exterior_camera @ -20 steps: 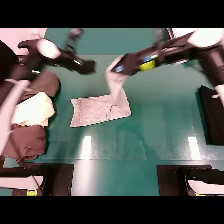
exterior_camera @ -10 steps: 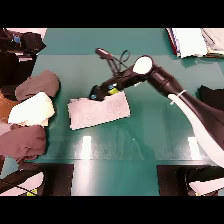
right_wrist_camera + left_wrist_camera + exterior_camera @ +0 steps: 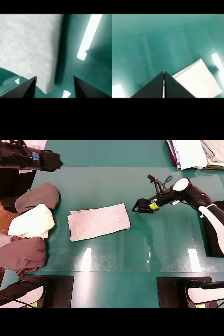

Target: Fold the shirts.

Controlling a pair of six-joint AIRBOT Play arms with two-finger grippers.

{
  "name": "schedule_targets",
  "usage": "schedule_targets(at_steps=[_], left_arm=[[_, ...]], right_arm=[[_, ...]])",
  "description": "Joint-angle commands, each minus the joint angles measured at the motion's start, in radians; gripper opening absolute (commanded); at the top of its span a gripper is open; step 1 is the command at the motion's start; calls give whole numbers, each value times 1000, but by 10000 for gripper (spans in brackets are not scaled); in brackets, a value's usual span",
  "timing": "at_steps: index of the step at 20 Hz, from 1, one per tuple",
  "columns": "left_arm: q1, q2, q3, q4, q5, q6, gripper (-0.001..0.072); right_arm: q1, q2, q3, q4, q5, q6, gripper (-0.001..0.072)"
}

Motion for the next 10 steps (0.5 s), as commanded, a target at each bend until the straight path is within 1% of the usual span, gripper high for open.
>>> schedule_targets(at_steps=[1, 3, 4, 7, 8, 9, 10], left_arm=[[-53, -29, -5, 1, 6, 1, 20], [-70, -48, -6, 1, 5, 1, 20], [-74, -55, -6, -1, 6, 1, 20], [-75, -61, -7, -8, 6, 0, 20], [-75, -61, -7, -8, 6, 0, 20], [-75, -61, -7, -13, 6, 0, 20], [-75, -61, -7, -23, 6, 0, 20]], right_arm=[[-42, -77, -53, 147, 6, -69, 533], [-5, -128, -52, 268, 2, -134, 531], [16, -147, -51, 298, -5, -140, 530], [83, -212, -1, 306, 2, -147, 528], [102, -235, 36, 304, 13, -147, 512], [122, -259, 78, 304, 16, -147, 475], [137, -277, 116, 302, 13, -147, 405]])
